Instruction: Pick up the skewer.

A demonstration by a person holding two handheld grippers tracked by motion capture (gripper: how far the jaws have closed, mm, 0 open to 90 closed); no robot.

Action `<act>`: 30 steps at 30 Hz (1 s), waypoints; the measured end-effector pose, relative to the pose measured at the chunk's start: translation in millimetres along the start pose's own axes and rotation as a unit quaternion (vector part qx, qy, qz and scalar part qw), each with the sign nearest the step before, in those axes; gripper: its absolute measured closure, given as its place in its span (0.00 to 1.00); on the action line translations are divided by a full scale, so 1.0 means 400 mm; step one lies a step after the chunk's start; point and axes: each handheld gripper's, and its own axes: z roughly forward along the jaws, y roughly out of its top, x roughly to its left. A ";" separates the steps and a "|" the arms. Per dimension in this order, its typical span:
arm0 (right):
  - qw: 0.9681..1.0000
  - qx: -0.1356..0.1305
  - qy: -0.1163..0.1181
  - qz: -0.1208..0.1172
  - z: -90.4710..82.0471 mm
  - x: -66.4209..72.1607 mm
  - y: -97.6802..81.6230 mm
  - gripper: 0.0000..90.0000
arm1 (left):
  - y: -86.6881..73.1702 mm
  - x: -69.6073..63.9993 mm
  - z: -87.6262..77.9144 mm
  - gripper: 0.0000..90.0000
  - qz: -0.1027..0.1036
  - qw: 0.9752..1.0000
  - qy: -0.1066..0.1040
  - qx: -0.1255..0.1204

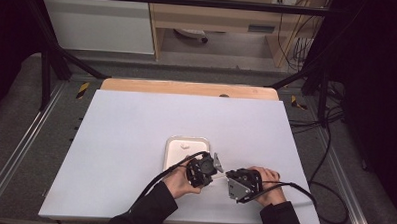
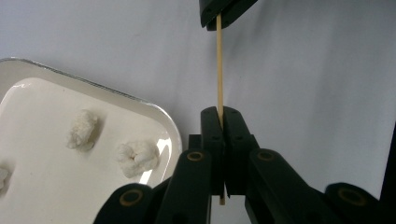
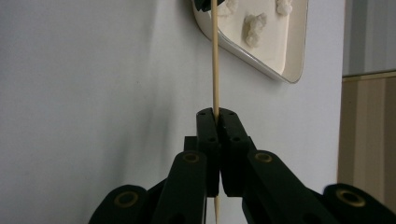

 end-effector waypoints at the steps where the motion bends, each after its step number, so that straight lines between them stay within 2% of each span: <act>1: 1.000 0.000 -0.001 0.001 -0.002 -0.001 0.000 0.98 | -0.001 0.001 -0.002 0.99 0.000 1.000 -0.001 -0.001; 2: 1.000 0.000 -0.001 0.001 -0.002 -0.001 0.000 0.98 | -0.001 0.001 -0.002 0.99 0.000 1.000 -0.001 -0.001; 4: 1.000 -0.005 -0.006 0.017 -0.004 -0.004 -0.001 0.96 | -0.005 0.000 -0.005 0.99 -0.002 1.000 0.001 -0.008; 5: 1.000 -0.006 -0.010 0.025 -0.007 -0.007 -0.003 0.93 | -0.010 0.000 -0.007 0.99 -0.004 1.000 0.005 -0.014; 6: 0.998 -0.006 -0.015 0.055 -0.014 -0.012 -0.007 0.82 | -0.022 0.005 -0.016 0.99 -0.014 1.000 0.011 -0.026; 7: 0.998 -0.006 -0.015 0.055 -0.014 -0.012 -0.007 0.82 | -0.022 0.005 -0.016 0.99 -0.014 1.000 0.011 -0.026; 8: 0.994 -0.005 -0.021 0.111 -0.021 -0.017 -0.018 0.66 | -0.038 0.014 -0.027 0.99 -0.020 0.999 0.019 -0.035; 9: 0.992 -0.004 -0.027 0.125 -0.021 -0.021 -0.023 0.60 | -0.038 0.014 -0.027 0.99 -0.020 0.999 0.019 -0.035; 10: 0.988 -0.003 -0.034 0.149 -0.024 -0.022 -0.029 0.56 | -0.057 0.021 -0.039 0.99 -0.028 0.998 0.029 -0.047; 11: 0.985 -0.010 -0.038 0.170 -0.025 -0.023 -0.037 0.52 | -0.057 0.021 -0.039 0.99 -0.028 0.998 0.029 -0.047; 12: 0.980 -0.014 -0.038 0.197 -0.027 -0.024 -0.044 0.48 | -0.077 0.028 -0.051 0.99 -0.040 0.997 0.038 -0.058; 14: 0.968 -0.015 -0.039 0.247 -0.028 -0.025 -0.058 0.40 | -0.087 0.032 -0.057 0.99 -0.045 0.996 0.042 -0.062; 15: 0.968 -0.015 -0.039 0.247 -0.028 -0.025 -0.058 0.40 | -0.097 0.035 -0.062 0.99 -0.049 0.996 0.045 -0.065; 17: 0.956 -0.013 -0.037 0.289 -0.025 -0.026 -0.070 0.34 | -0.116 0.040 -0.072 0.99 -0.057 0.994 0.052 -0.073; 18: 0.946 -0.017 -0.038 0.321 -0.024 -0.023 -0.080 0.31 | -0.126 0.042 -0.078 0.99 -0.062 0.993 0.057 -0.079; 19: 0.940 -0.018 -0.037 0.339 -0.023 -0.023 -0.083 0.29 | -0.136 0.044 -0.084 0.99 -0.068 0.992 0.060 -0.085; 20: 0.940 -0.018 -0.037 0.339 -0.023 -0.023 -0.083 0.29 | -0.146 0.046 -0.091 0.99 -0.073 0.991 0.061 -0.091; 23: 0.920 -0.003 -0.025 0.392 -0.018 -0.024 -0.090 0.20 | -0.176 0.049 -0.108 0.98 -0.086 0.988 0.073 -0.107; 24: 0.913 0.000 -0.020 0.406 -0.017 -0.024 -0.092 0.18 | -0.187 0.050 -0.112 0.98 -0.095 0.986 0.075 -0.116; 25: 0.903 -0.001 -0.014 0.429 -0.015 -0.026 -0.095 0.15 | -0.197 0.051 -0.118 0.98 -0.101 0.984 0.076 -0.122; 26: 0.903 -0.001 -0.014 0.429 -0.015 -0.026 -0.095 0.15 | -0.209 0.050 -0.123 0.98 -0.106 0.983 0.079 -0.128; 27: 0.898 -0.002 -0.009 0.439 -0.014 -0.028 -0.095 0.14 | -0.221 0.050 -0.127 0.98 -0.110 0.981 0.082 -0.134; 28: 0.889 -0.008 -0.002 0.458 -0.013 -0.031 -0.094 0.11 | -0.232 0.049 -0.131 0.98 -0.114 0.980 0.086 -0.137; 29: 0.889 -0.008 -0.002 0.458 -0.013 -0.031 -0.094 0.11 | -0.245 0.049 -0.135 0.98 -0.118 0.979 0.090 -0.141; 30: 0.883 -0.012 0.003 0.470 -0.013 -0.032 -0.093 0.10 | -0.257 0.048 -0.139 0.98 -0.123 0.978 0.093 -0.144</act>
